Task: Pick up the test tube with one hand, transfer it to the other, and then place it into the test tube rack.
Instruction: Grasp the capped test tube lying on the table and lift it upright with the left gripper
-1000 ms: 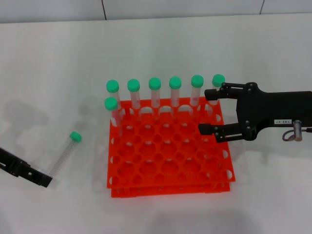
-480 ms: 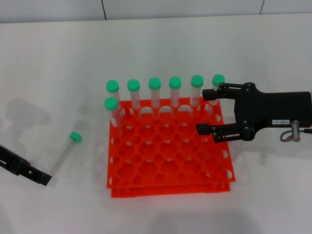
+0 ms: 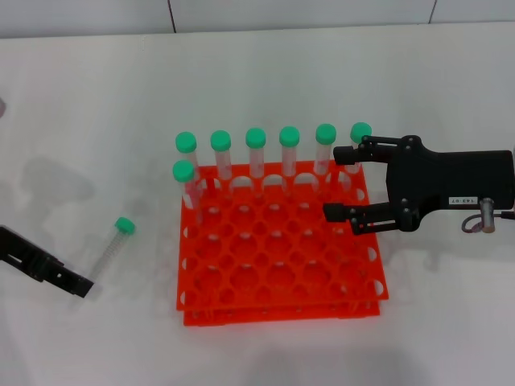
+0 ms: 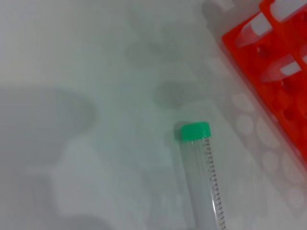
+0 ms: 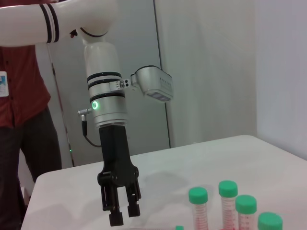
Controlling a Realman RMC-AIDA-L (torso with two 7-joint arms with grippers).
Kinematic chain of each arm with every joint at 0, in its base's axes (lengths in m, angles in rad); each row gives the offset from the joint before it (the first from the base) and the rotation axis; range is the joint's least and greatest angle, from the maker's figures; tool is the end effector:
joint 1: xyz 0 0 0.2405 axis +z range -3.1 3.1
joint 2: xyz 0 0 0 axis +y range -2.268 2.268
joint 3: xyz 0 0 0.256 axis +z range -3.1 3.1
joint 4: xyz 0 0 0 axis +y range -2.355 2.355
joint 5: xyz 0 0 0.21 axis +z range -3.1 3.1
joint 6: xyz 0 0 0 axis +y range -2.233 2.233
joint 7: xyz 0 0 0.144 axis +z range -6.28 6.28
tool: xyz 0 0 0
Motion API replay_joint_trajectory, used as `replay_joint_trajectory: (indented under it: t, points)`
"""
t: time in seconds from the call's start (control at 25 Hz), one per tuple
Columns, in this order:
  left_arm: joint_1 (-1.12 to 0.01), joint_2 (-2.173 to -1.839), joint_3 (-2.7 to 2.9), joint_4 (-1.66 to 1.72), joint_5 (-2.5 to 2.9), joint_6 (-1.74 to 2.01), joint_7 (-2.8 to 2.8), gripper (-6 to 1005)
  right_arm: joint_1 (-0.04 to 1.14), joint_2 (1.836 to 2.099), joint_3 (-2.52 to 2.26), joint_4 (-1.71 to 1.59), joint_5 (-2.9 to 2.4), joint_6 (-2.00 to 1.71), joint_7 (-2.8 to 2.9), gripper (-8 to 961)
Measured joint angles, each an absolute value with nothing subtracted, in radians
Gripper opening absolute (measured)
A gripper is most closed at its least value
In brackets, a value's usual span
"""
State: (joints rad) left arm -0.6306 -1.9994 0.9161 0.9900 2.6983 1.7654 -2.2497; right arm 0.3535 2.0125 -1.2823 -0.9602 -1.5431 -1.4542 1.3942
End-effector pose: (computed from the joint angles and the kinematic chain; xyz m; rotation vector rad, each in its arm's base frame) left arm -0.2803 0.3311 0.0501 -2.6291 -1.3580 0.5428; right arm 0.2146 0.3147 0.0013 -2.8258 0.2536 0.7451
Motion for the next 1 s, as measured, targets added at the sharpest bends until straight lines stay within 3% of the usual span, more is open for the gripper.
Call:
replay_joint_trajectory:
  t: [1.0]
  points:
    - [-0.649,-2.012,0.943,0.940,2.727,1.745,-2.239,680,0.353,2.012,-1.282,-0.959,-1.543,-1.450,1.383,838]
